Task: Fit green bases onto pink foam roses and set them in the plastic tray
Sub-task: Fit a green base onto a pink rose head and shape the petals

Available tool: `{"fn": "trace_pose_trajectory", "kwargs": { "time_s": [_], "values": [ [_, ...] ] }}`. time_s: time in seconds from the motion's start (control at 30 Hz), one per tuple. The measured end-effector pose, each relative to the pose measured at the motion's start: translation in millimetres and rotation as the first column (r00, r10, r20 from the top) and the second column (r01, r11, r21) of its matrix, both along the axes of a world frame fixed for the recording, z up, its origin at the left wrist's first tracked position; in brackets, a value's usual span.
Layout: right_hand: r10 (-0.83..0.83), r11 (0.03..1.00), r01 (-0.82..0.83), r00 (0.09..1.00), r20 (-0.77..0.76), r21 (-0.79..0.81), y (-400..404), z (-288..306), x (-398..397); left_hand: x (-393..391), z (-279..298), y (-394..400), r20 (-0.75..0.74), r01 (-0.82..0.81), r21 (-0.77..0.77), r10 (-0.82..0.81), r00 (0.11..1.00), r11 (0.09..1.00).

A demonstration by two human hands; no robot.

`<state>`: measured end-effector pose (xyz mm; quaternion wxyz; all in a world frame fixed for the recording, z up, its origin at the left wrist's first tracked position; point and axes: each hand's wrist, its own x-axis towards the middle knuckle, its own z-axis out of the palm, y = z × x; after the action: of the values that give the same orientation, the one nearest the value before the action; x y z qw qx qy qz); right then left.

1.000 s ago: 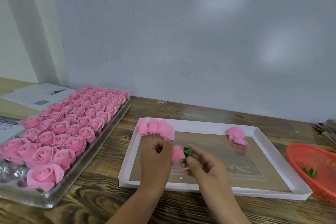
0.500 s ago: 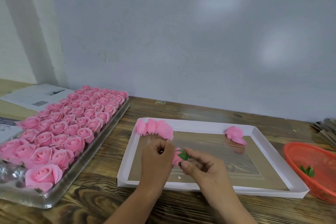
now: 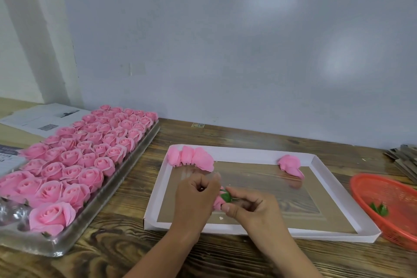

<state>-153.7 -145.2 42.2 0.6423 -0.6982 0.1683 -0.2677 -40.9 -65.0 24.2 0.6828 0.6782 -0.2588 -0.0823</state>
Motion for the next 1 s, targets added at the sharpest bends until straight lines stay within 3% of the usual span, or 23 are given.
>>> {"fn": "trace_pose_trajectory", "kwargs": {
  "time_s": [0.17,0.3,0.57,0.7,0.83,0.9,1.0],
  "values": [
    [-0.037,0.997,0.039,0.999,0.027,-0.060,-4.9,0.2,-2.7,-4.4,7.5,-1.7,-0.115,0.144,-0.086,-0.153,0.982,0.986],
    [-0.121,0.993,0.120,0.990,0.077,0.015,-9.8,1.4,-2.8,-4.0,10.2,1.7,-0.066,0.280,-0.106,-0.288,0.955,0.954],
    [-0.134,0.988,0.135,0.991,0.017,-0.082,-14.2,-2.7,-6.9,-0.9,10.6,5.7,-0.029,0.331,-0.074,-0.334,0.942,0.941],
    [-0.132,0.990,0.132,0.991,0.003,-0.049,-18.0,-3.9,-5.2,0.6,11.5,7.6,-0.017,0.339,-0.044,-0.340,0.940,0.940],
    [0.034,0.993,-0.030,0.999,-0.037,0.116,-24.7,3.4,-12.9,2.1,13.9,10.2,0.016,0.333,-0.018,-0.333,0.943,0.943],
    [0.172,0.961,-0.155,0.983,-0.058,0.229,-27.9,7.1,-18.7,3.0,14.6,11.5,0.006,0.362,-0.030,-0.362,0.932,0.932],
    [0.245,0.918,-0.218,0.969,-0.042,0.330,-30.8,6.8,-21.7,1.5,15.2,13.6,0.031,0.416,-0.075,-0.415,0.909,0.906]
  ]
}}
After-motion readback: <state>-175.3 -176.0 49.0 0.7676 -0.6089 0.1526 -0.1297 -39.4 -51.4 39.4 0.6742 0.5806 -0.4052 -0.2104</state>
